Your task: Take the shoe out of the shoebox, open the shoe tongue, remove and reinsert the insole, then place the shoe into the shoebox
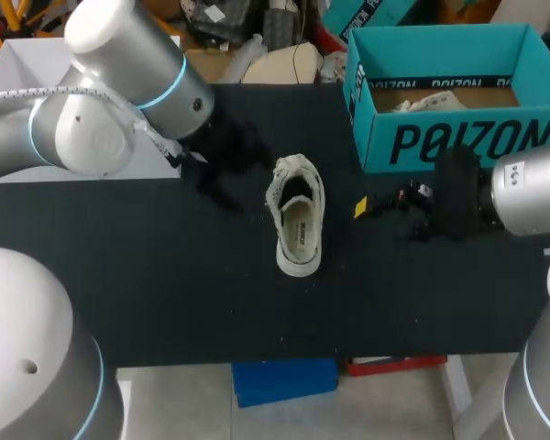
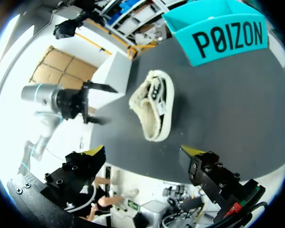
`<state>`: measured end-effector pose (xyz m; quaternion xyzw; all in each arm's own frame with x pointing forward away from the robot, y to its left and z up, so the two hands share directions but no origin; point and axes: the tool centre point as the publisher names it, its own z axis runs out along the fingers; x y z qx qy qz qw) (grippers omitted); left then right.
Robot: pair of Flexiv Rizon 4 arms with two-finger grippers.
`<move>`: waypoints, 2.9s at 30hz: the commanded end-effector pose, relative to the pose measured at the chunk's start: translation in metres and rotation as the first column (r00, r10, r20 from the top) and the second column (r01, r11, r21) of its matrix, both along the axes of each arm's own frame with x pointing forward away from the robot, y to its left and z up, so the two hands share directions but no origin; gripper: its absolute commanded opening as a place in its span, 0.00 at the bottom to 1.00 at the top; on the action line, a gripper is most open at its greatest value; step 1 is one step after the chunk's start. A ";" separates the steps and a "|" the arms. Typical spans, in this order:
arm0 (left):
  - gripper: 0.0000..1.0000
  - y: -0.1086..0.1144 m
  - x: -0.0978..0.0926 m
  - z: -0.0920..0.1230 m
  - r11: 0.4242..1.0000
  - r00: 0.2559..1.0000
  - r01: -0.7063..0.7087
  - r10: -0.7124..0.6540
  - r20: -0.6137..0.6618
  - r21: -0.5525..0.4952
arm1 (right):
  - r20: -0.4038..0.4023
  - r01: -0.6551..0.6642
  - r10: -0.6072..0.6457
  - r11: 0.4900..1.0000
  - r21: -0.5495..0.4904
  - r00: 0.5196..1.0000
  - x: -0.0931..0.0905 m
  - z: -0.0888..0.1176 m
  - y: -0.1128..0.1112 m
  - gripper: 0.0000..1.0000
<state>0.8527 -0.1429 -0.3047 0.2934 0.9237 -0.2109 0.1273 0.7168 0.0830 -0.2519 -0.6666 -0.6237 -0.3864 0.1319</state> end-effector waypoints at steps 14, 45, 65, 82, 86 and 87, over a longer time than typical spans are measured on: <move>1.00 0.015 -0.010 0.001 0.945 0.934 -0.325 0.326 -0.147 0.028 | -0.001 0.001 -0.001 1.000 -0.003 1.000 0.000 0.000 0.001 1.00; 1.00 0.086 -0.017 0.007 0.893 0.875 -0.447 0.422 -0.237 -0.059 | -0.015 -0.022 0.021 0.999 -0.046 1.000 0.006 0.005 0.001 1.00; 1.00 0.086 -0.017 0.007 0.893 0.875 -0.447 0.422 -0.237 -0.059 | -0.231 -0.139 0.041 0.893 -0.427 0.972 0.097 -0.010 0.025 1.00; 1.00 0.086 -0.017 0.007 0.893 0.875 -0.447 0.422 -0.237 -0.059 | -0.259 -0.177 0.014 0.764 -0.621 0.966 0.131 -0.041 0.057 1.00; 1.00 0.086 -0.017 0.007 0.893 0.875 -0.447 0.422 -0.237 -0.059 | -0.265 -0.181 0.007 0.748 -0.639 0.964 0.134 -0.052 0.059 0.94; 1.00 0.086 -0.017 0.007 0.893 0.875 -0.447 0.422 -0.237 -0.059 | -0.265 -0.178 0.002 0.745 -0.642 0.964 0.134 -0.054 0.058 0.91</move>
